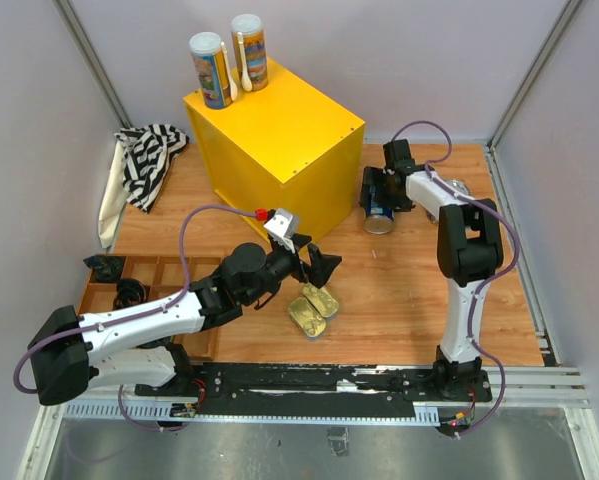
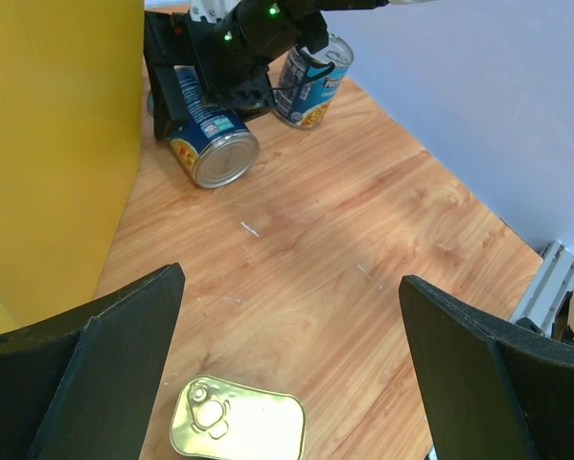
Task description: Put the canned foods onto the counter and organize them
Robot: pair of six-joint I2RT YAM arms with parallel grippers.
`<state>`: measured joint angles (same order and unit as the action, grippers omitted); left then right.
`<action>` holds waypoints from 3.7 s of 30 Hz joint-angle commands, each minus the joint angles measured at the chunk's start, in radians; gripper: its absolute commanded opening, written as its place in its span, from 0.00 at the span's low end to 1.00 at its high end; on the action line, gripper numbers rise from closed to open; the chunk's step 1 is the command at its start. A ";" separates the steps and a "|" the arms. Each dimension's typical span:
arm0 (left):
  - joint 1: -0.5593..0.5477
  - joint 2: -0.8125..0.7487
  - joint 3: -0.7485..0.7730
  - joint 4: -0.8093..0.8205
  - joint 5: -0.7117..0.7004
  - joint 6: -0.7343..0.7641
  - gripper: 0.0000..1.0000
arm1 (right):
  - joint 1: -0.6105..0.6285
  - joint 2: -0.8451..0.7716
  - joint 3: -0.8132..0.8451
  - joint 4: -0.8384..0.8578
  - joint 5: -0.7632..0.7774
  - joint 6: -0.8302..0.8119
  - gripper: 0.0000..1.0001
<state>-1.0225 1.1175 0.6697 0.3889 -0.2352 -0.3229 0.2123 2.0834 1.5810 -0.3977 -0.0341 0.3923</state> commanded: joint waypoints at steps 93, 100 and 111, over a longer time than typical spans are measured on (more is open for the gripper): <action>-0.006 0.035 -0.022 0.053 0.180 -0.367 0.99 | 0.499 -1.343 -1.235 0.607 0.309 -0.107 0.98; -0.006 0.030 -0.028 0.062 0.185 -0.363 0.99 | 0.498 -1.362 -1.209 0.581 0.297 -0.109 0.98; -0.005 -0.004 -0.070 0.106 0.174 -0.365 0.99 | 0.499 -1.185 -0.942 0.267 0.282 -0.041 0.98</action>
<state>-1.0233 1.1427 0.6247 0.4320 -0.0547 -0.6891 0.6945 0.8059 0.4992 0.0528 0.2554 0.3092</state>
